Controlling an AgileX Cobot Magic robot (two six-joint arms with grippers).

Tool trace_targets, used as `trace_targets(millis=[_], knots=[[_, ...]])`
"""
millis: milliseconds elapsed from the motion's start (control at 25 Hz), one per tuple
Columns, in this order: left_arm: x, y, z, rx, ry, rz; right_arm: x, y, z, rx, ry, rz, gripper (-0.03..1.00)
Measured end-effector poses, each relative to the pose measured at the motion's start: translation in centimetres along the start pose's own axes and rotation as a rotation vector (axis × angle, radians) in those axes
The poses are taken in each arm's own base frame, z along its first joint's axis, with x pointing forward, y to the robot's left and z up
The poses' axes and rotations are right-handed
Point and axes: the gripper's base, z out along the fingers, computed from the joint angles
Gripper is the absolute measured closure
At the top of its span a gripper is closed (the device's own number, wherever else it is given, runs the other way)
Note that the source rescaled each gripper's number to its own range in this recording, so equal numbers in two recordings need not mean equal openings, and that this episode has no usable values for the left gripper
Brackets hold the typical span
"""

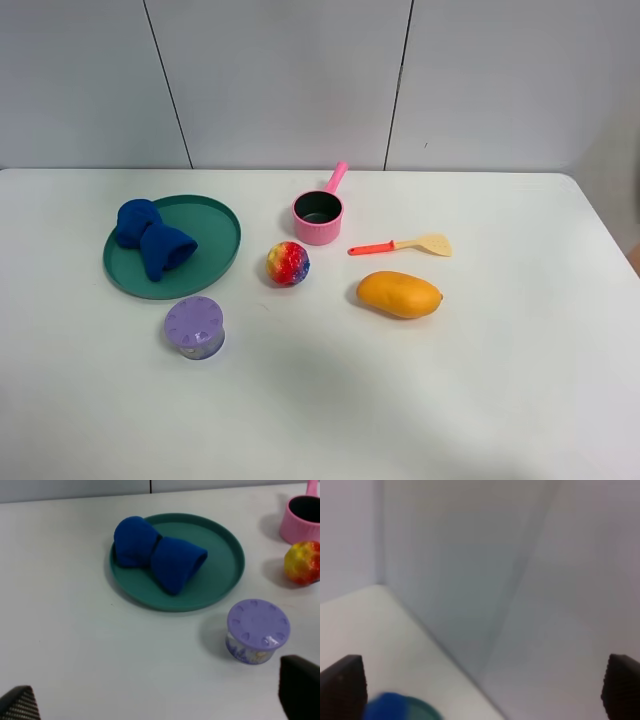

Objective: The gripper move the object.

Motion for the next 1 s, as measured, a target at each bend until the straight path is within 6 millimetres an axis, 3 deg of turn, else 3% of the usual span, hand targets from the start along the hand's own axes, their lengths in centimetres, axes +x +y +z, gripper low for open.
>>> trace_targets(millis=[280, 520, 760, 880, 1000], knots=[[0.0, 0.0, 0.0, 0.0, 0.0, 0.0, -1.7, -4.4, -12.8, 0.247, 0.107, -0.07, 0.05], [0.0, 0.0, 0.0, 0.0, 0.0, 0.0, -2.0, -6.2, -22.6, 0.318, 0.001, -0.061, 0.05], [0.0, 0.0, 0.0, 0.0, 0.0, 0.0, 1.1, -7.8, -33.7, 0.434, -0.098, -0.009, 0.05], [0.0, 0.0, 0.0, 0.0, 0.0, 0.0, 3.7, -8.0, -37.4, 0.587, -0.065, 0.019, 0.05], [0.0, 0.0, 0.0, 0.0, 0.0, 0.0, 6.5, -7.1, -39.6, 0.727, 0.005, 0.042, 0.05]])
